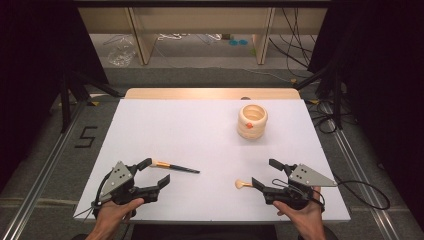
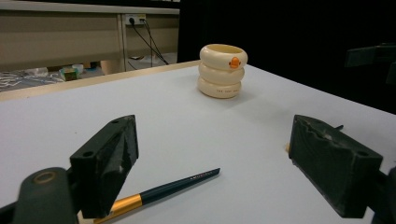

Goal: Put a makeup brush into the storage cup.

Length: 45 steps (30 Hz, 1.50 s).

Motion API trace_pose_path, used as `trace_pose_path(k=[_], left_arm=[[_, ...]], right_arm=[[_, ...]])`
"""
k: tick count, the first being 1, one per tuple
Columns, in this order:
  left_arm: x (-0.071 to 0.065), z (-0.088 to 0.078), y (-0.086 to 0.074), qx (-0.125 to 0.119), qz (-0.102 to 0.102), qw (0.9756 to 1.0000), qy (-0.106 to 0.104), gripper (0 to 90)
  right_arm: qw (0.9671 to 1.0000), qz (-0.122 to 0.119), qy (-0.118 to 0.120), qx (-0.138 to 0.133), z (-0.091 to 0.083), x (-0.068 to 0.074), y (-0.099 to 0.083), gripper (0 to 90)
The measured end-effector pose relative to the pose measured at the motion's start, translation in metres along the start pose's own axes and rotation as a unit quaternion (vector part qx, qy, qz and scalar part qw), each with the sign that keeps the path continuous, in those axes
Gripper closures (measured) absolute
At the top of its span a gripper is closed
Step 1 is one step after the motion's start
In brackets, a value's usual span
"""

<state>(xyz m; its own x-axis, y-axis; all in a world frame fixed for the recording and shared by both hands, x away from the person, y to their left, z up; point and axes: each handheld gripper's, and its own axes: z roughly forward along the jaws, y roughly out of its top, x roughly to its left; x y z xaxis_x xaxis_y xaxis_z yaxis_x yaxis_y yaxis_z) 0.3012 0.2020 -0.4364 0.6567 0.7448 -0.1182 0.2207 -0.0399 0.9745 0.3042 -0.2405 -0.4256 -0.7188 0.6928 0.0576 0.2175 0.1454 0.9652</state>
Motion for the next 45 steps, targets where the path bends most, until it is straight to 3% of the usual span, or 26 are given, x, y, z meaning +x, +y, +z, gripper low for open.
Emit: trace_pose_path(k=[6,7,12,18,21,27,36,38,39,40,45], left_arm=[[0.000,0.000,0.000,0.005,0.003,1.0000,-0.002,15.8],[0.000,-0.001,0.000,0.005,-0.001,1.0000,0.001,15.8],[0.001,-0.001,0.000,0.005,-0.002,1.0000,-0.001,15.8],[0.002,0.000,0.000,0.004,-0.007,1.0000,0.002,15.8],[0.001,0.000,0.000,0.006,-0.005,1.0000,-0.001,15.8],[0.002,0.000,0.000,0.007,-0.006,1.0000,0.000,15.8],[0.002,0.000,0.000,0.008,-0.007,0.9999,-0.001,15.7],[0.002,0.000,-0.001,0.009,-0.007,0.9999,-0.001,15.8],[0.002,0.000,-0.001,0.010,-0.006,0.9999,-0.002,15.8],[0.002,0.000,-0.001,0.009,-0.007,0.9999,-0.002,15.8],[0.002,0.000,0.000,0.008,-0.007,0.9999,-0.002,15.8]], right_arm=[[0.9991,-0.012,0.026,0.031,0.005,-0.002,0.000,18.1],[0.9987,-0.027,0.030,0.030,0.006,-0.004,0.000,18.6],[0.9932,-0.048,0.050,0.094,0.012,-0.004,0.001,16.3],[0.9908,-0.057,0.048,0.113,0.013,-0.012,0.007,16.3],[0.9877,-0.063,0.053,0.133,0.014,-0.018,0.008,18.6],[0.9728,-0.079,0.075,0.205,0.024,-0.029,0.008,23.9],[0.9557,-0.095,0.083,0.266,0.040,-0.036,0.005,25.8],[0.9524,-0.102,0.084,0.275,0.045,-0.035,0.004,26.2],[0.9488,-0.106,0.085,0.285,0.047,-0.035,0.004,26.5],[0.9480,-0.113,0.084,0.285,0.049,-0.035,0.003,26.5],[0.9335,-0.120,0.097,0.323,0.056,-0.035,0.000,30.7]])
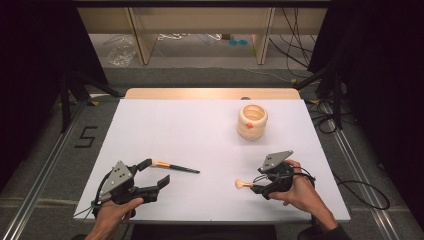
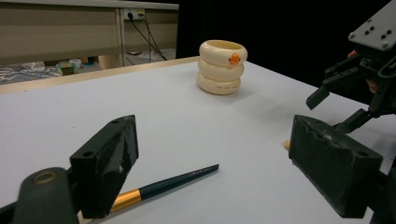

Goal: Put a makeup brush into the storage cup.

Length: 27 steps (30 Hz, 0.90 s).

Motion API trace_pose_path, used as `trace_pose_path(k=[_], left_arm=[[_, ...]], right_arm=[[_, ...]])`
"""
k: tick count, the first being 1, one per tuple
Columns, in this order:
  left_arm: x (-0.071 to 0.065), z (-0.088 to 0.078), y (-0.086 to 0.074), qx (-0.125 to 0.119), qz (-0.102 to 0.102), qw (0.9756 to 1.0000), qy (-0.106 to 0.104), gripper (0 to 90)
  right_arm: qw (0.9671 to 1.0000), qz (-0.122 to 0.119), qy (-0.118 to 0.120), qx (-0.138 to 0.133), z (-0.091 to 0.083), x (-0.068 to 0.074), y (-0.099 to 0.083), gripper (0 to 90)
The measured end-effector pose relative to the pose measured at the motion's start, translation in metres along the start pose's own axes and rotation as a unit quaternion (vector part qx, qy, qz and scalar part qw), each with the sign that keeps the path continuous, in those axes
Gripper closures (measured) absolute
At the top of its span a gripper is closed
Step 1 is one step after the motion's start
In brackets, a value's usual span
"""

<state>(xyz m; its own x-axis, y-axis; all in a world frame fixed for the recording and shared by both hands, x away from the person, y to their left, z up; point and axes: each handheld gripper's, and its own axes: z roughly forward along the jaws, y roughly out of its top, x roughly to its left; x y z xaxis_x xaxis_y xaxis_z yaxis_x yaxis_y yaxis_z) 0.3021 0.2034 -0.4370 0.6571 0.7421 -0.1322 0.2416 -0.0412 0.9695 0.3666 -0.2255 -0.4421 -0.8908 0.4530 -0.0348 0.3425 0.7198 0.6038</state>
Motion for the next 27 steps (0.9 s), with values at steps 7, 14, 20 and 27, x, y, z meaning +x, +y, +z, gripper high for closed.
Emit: trace_pose_path(k=[7,14,20,27], left_arm=[[0.000,0.000,0.000,-0.001,0.000,1.0000,-0.001,15.8],[0.000,0.000,0.000,0.001,0.002,1.0000,-0.001,15.8],[0.000,-0.001,0.000,0.001,0.001,1.0000,-0.001,15.8],[0.001,-0.001,0.000,0.000,-0.001,1.0000,-0.001,15.8]], right_arm=[[0.9984,-0.024,0.014,0.049,0.006,-0.003,0.004,40.1],[0.9941,-0.047,0.017,0.097,0.011,-0.004,0.010,46.3],[0.9893,-0.059,0.024,0.131,0.017,-0.006,0.014,52.0],[0.9863,-0.066,0.031,0.148,0.018,-0.008,0.015,59.1]])
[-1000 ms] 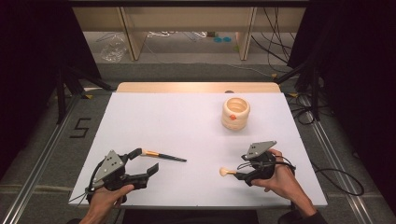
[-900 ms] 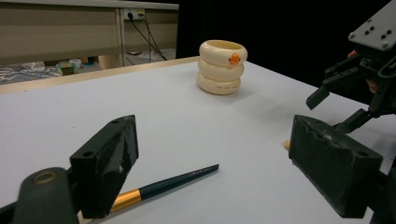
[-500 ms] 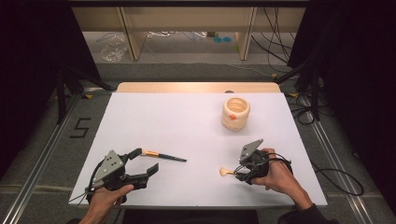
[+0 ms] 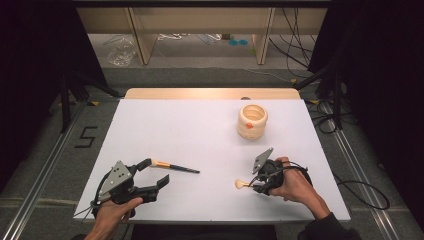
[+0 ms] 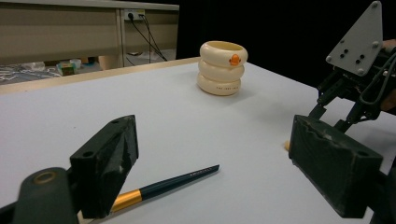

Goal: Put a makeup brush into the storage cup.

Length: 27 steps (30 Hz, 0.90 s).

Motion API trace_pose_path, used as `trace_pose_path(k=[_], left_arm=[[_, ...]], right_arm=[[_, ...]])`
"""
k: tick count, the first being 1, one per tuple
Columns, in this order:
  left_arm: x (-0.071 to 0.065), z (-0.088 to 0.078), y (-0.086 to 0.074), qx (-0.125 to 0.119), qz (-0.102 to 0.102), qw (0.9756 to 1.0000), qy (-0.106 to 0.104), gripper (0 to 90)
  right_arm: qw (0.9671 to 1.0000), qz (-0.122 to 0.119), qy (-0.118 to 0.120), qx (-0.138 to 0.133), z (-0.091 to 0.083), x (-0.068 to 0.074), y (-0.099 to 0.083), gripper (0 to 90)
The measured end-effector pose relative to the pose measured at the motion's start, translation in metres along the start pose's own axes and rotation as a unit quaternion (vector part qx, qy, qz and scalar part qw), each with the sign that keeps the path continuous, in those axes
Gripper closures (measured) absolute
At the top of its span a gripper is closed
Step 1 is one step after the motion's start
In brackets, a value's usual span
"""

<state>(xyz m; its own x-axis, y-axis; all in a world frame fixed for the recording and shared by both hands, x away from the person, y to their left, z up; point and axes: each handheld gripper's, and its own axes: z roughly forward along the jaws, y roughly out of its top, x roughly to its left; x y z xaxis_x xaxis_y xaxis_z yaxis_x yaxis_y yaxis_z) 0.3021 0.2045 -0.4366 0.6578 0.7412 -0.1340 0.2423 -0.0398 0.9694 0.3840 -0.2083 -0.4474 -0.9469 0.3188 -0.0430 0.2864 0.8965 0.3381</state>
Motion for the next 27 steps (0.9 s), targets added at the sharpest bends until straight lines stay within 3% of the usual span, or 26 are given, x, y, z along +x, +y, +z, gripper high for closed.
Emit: trace_pose_path(k=[5,27], left_arm=[[0.0003,0.0001,0.0002,0.000,0.003,1.0000,-0.001,15.8],[0.0001,-0.0003,0.0002,0.000,0.000,1.0000,0.001,15.8]], right_arm=[[0.9997,-0.005,-0.003,0.025,0.0016,-0.0026,0.0018,62.0],[0.9984,-0.014,0.012,0.053,0.0088,-0.0040,0.0067,74.3]])
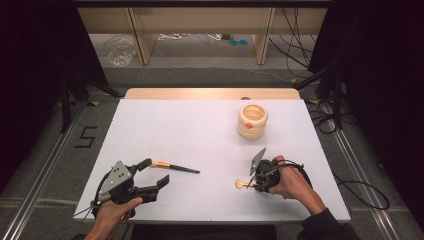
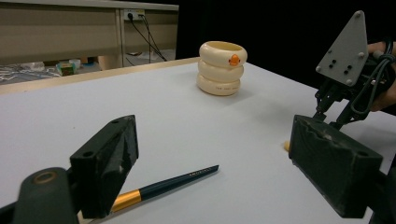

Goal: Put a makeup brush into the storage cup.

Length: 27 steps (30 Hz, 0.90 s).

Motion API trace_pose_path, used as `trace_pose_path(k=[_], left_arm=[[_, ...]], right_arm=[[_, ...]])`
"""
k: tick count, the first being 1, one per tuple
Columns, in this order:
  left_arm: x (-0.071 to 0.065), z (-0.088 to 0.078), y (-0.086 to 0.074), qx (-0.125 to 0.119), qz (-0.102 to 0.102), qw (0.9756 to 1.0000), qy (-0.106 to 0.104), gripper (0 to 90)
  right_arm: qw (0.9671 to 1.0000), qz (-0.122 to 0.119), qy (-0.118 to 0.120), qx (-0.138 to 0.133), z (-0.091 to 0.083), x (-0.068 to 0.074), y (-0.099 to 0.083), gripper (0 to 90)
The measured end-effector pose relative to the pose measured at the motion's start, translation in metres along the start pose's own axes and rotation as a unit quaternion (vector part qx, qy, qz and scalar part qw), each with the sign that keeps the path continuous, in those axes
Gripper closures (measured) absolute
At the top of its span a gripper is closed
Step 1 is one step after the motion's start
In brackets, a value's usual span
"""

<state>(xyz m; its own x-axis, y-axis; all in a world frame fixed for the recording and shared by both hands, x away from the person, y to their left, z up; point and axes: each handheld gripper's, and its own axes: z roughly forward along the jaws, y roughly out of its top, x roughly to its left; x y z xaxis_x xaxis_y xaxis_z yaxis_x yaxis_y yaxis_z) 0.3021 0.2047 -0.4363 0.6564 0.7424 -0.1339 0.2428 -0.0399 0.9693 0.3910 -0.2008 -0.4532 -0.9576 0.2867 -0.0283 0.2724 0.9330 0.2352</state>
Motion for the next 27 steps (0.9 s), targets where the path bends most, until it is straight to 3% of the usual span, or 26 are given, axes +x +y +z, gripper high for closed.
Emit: trace_pose_path(k=[18,19,27], left_arm=[[0.000,0.000,0.000,0.001,0.001,1.0000,0.001,15.8],[0.000,0.000,0.000,0.001,0.001,1.0000,0.000,15.8],[0.000,0.000,0.000,0.000,0.000,1.0000,0.002,15.8]], right_arm=[[0.9997,0.007,0.008,0.023,0.001,-0.002,0.007,77.8],[0.9995,-0.009,0.002,0.029,0.001,-0.004,0.008,78.0],[0.9990,-0.016,0.005,0.041,0.002,-0.003,0.011,81.5]])
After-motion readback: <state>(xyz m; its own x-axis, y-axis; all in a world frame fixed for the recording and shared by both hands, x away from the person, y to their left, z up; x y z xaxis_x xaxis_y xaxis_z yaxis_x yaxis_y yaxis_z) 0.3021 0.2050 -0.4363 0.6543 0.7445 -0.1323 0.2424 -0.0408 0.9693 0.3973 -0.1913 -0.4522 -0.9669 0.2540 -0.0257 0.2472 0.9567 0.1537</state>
